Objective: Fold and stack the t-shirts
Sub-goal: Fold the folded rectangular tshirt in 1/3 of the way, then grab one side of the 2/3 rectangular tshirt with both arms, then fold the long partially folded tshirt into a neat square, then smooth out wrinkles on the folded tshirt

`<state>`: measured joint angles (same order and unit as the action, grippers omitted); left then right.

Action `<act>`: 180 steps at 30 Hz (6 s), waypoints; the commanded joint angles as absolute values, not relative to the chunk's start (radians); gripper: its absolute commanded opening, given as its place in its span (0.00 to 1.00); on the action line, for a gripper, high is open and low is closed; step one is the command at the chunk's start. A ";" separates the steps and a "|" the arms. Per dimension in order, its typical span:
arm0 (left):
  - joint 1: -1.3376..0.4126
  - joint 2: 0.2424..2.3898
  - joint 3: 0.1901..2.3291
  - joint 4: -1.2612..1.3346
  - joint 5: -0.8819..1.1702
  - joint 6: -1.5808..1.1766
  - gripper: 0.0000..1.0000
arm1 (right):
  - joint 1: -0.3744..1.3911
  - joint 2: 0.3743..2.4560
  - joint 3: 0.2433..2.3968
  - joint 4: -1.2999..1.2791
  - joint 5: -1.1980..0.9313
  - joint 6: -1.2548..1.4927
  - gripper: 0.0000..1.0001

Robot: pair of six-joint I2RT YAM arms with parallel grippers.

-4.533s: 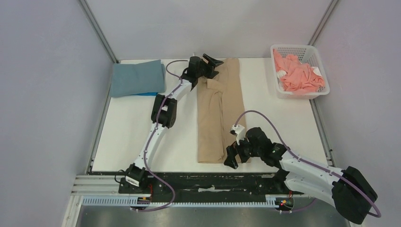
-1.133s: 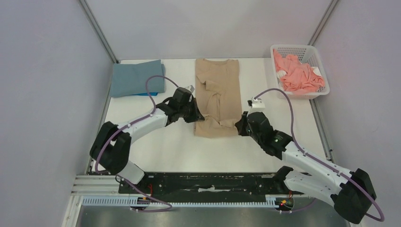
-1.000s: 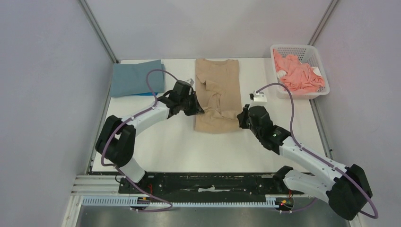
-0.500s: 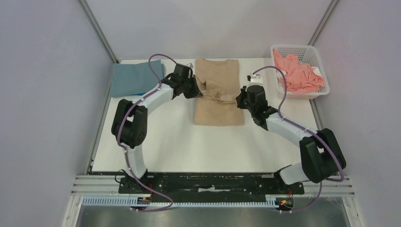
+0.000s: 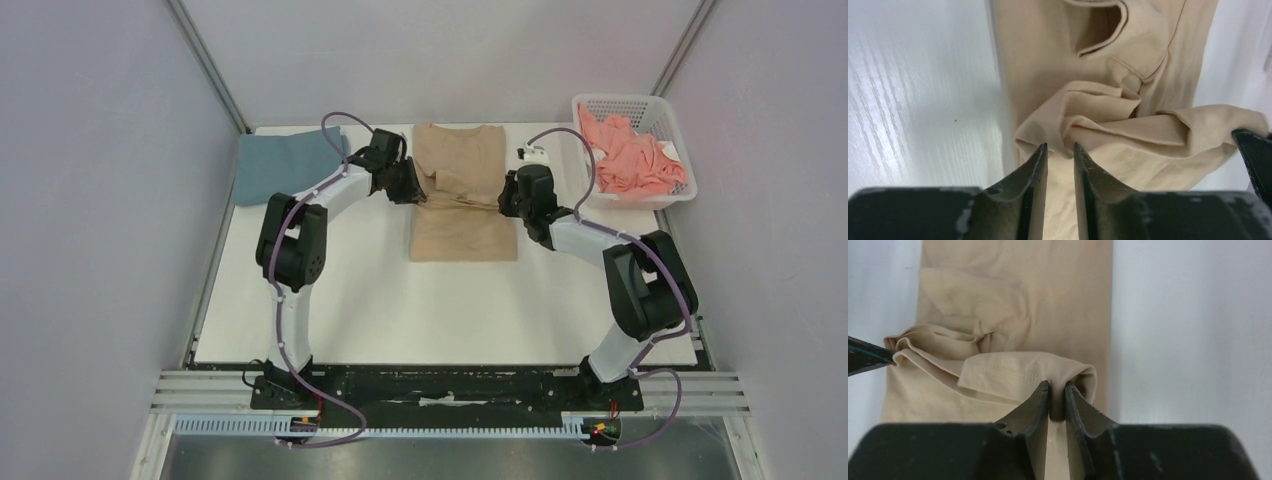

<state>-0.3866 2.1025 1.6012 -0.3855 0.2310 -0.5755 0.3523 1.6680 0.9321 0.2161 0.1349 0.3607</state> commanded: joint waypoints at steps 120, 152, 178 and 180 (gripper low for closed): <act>-0.300 1.712 1.413 -0.355 0.272 -0.729 0.02 | 0.317 1.471 1.127 0.048 -0.102 0.380 0.00; -0.216 2.317 2.084 -0.400 0.307 -0.727 0.77 | 0.206 2.025 1.457 0.256 -0.250 0.393 0.98; -0.450 1.891 1.058 -0.143 0.358 -0.777 0.83 | 0.386 1.575 0.557 0.335 -0.340 0.446 0.98; -0.489 1.767 0.906 -0.128 0.330 -0.794 0.83 | 0.424 1.437 0.415 0.309 -0.322 0.453 0.98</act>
<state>-0.4168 1.9301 1.1603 -0.0658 0.4217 -0.7902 0.3790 1.6245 0.6239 0.4294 -0.3752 0.4778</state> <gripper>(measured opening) 0.820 0.979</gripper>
